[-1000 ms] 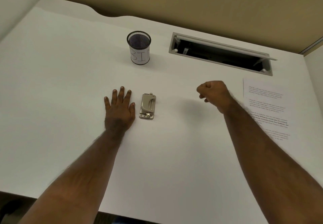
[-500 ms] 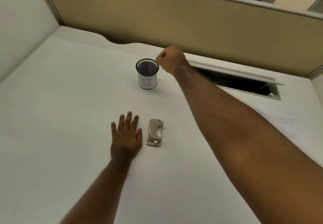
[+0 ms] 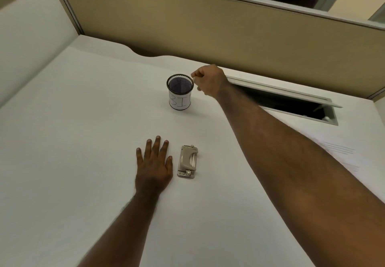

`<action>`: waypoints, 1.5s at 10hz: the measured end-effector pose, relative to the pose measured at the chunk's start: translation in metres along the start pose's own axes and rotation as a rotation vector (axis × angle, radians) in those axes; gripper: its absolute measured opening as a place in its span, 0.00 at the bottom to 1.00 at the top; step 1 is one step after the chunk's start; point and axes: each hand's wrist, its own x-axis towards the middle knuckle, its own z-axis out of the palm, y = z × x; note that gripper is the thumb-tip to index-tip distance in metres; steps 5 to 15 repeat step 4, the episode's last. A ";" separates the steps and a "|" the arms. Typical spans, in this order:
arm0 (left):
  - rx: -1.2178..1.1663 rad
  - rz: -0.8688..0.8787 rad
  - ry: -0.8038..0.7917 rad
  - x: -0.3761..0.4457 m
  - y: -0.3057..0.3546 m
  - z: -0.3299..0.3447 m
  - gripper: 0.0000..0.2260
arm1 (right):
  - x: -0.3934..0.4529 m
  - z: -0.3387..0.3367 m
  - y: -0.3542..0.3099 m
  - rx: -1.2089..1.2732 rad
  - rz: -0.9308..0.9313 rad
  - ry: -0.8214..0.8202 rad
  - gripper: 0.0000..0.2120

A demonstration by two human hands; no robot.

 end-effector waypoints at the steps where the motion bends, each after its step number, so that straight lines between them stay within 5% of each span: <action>1: 0.010 -0.015 -0.023 0.002 0.001 -0.003 0.24 | -0.036 -0.003 0.022 -0.066 -0.049 0.004 0.10; 4: 0.022 0.006 -0.107 0.006 0.002 -0.017 0.25 | -0.215 0.018 0.131 -0.215 -0.024 -0.060 0.21; 15: 0.022 0.006 -0.107 0.006 0.002 -0.017 0.25 | -0.215 0.018 0.131 -0.215 -0.024 -0.060 0.21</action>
